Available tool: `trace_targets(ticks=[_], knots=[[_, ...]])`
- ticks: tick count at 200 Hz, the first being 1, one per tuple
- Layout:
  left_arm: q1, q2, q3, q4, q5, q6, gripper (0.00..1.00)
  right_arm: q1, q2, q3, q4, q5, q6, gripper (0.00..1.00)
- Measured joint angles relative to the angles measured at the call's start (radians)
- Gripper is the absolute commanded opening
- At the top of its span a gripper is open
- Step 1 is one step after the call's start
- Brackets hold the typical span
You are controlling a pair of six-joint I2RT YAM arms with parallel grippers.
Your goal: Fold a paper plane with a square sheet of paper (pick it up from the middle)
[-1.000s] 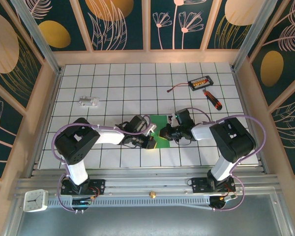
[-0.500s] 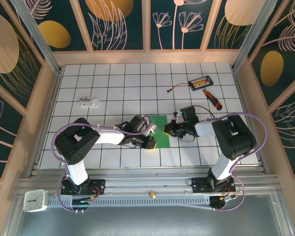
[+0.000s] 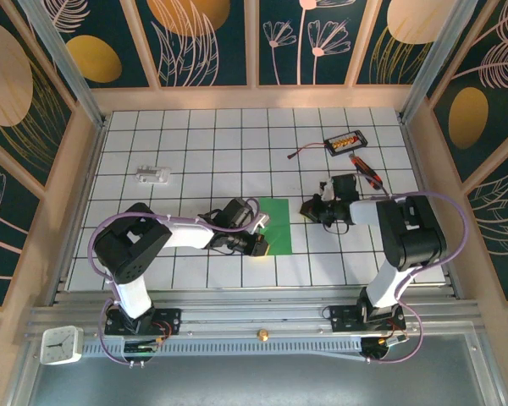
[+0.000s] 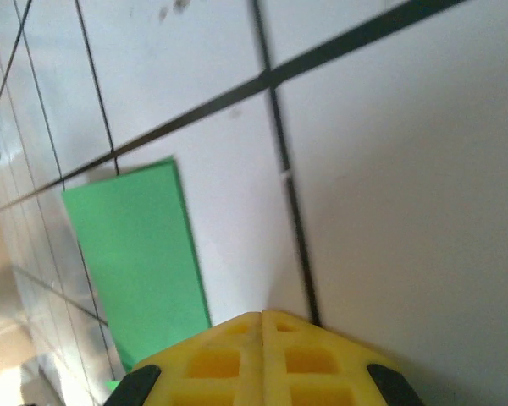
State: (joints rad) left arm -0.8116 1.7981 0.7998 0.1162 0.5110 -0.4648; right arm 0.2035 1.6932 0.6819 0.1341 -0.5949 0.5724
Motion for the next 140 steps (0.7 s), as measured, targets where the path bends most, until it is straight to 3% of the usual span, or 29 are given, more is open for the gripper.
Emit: trace_targets(ticks=[34, 52, 64, 95, 114, 140], knots=[[0.001, -0.018, 0.01, -0.01, -0.029, -0.08, 0.28, 0.042, -0.235, -0.079, -0.036, 0.066, -0.031, 0.04], [0.007, -0.044, 0.026, 0.004, -0.05, -0.126, 0.33, 0.122, -0.368, -0.137, -0.049, 0.112, -0.033, 0.13], [0.017, -0.076, 0.027, 0.031, -0.06, -0.157, 0.31, 0.18, -0.43, -0.172, -0.062, 0.138, -0.015, 0.2], [0.07, -0.099, 0.049, 0.089, -0.082, -0.224, 0.09, 0.299, -0.494, -0.249, -0.072, 0.201, 0.059, 0.38], [0.086, -0.037, 0.093, 0.089, -0.088, -0.23, 0.01, 0.349, -0.488, -0.26, -0.077, 0.246, 0.108, 0.41], [0.086, 0.027, 0.11, 0.068, -0.1, -0.221, 0.0, 0.397, -0.456, -0.259, -0.071, 0.29, 0.152, 0.42]])
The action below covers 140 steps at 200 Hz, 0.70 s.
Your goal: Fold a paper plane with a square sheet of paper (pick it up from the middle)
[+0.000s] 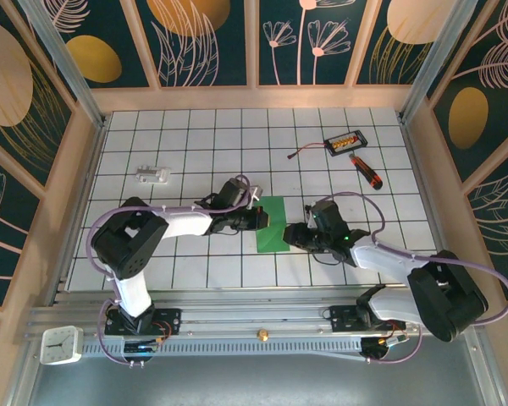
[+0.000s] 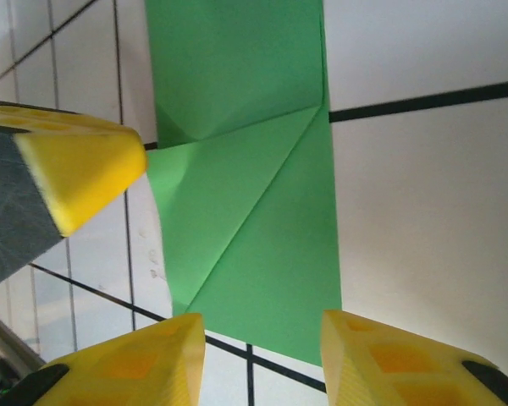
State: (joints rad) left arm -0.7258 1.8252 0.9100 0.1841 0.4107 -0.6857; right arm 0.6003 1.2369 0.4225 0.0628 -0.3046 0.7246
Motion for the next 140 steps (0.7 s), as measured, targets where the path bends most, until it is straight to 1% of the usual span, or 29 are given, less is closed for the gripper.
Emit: trace_targets(ticks=[39, 62, 109, 140], knots=[[0.0, 0.039, 0.002, -0.054, -0.04, 0.041, 0.0, 0.043, 0.061, 0.0, 0.0, 0.042, 0.05, 0.42], [0.0, 0.041, 0.002, -0.056, -0.053, 0.056, 0.0, 0.054, 0.076, 0.0, 0.002, 0.058, 0.066, 0.43], [0.0, 0.042, -0.012, -0.03, -0.053, 0.057, 0.0, 0.055, 0.097, 0.007, 0.013, 0.053, 0.079, 0.4], [0.0, 0.042, -0.019, -0.013, -0.052, 0.057, 0.0, 0.056, 0.129, 0.009, 0.068, 0.027, 0.09, 0.38]])
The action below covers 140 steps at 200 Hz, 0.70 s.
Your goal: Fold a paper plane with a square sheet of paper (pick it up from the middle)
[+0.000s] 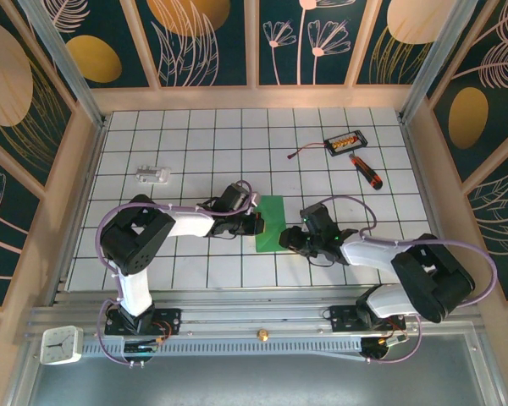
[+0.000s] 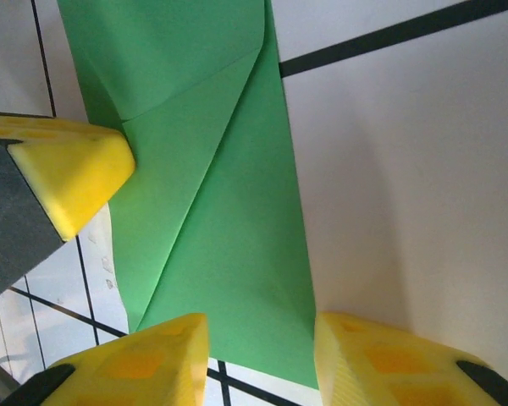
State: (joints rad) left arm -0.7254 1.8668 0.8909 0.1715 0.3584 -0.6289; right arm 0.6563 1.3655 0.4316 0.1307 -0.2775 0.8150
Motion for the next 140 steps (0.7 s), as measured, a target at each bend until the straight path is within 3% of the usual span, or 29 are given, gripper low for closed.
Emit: trace_targets(ticks=[57, 140], knots=[[0.0, 0.001, -0.003, 0.008, 0.001, 0.0, 0.0, 0.001, 0.032, 0.011, 0.04, -0.029, 0.0, 0.38], [0.0, 0.001, -0.003, 0.009, 0.003, 0.0, 0.0, -0.032, 0.046, -0.035, 0.28, -0.142, -0.029, 0.44]])
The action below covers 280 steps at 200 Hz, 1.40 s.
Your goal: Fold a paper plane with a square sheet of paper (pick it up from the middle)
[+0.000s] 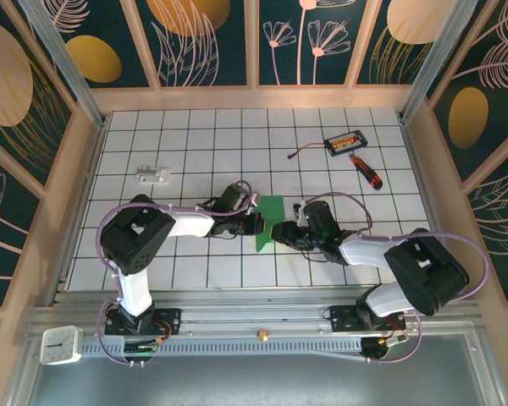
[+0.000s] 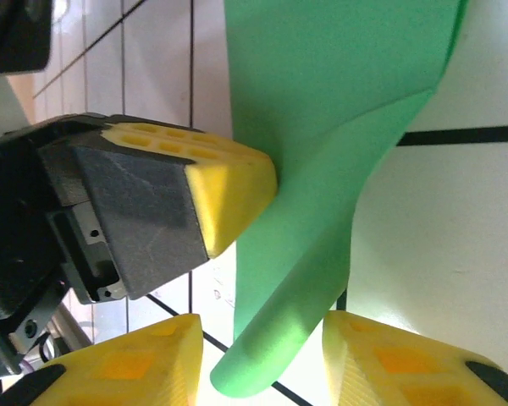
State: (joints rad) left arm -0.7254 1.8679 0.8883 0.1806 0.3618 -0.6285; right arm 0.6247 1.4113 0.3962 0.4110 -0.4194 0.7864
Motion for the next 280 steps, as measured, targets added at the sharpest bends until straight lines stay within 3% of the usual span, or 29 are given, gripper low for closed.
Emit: trace_targets(ticks=[78, 168, 225, 280], knots=[[0.0, 0.0, 0.0, 0.0, 0.0, 0.0, 0.0, -0.046, -0.001, -0.085, 0.143, -0.051, -0.014, 0.47], [0.0, 0.0, 0.0, 0.0, 0.0, 0.0, 0.0, -0.117, 0.002, -0.091, 0.185, -0.115, -0.078, 0.47], [0.0, 0.0, 0.0, 0.0, 0.0, 0.0, 0.0, -0.121, 0.011, -0.098, 0.187, -0.128, -0.055, 0.37], [0.0, 0.0, 0.0, -0.001, 0.0, 0.0, 0.0, -0.063, -0.003, -0.132, 0.18, -0.063, 0.019, 0.17]])
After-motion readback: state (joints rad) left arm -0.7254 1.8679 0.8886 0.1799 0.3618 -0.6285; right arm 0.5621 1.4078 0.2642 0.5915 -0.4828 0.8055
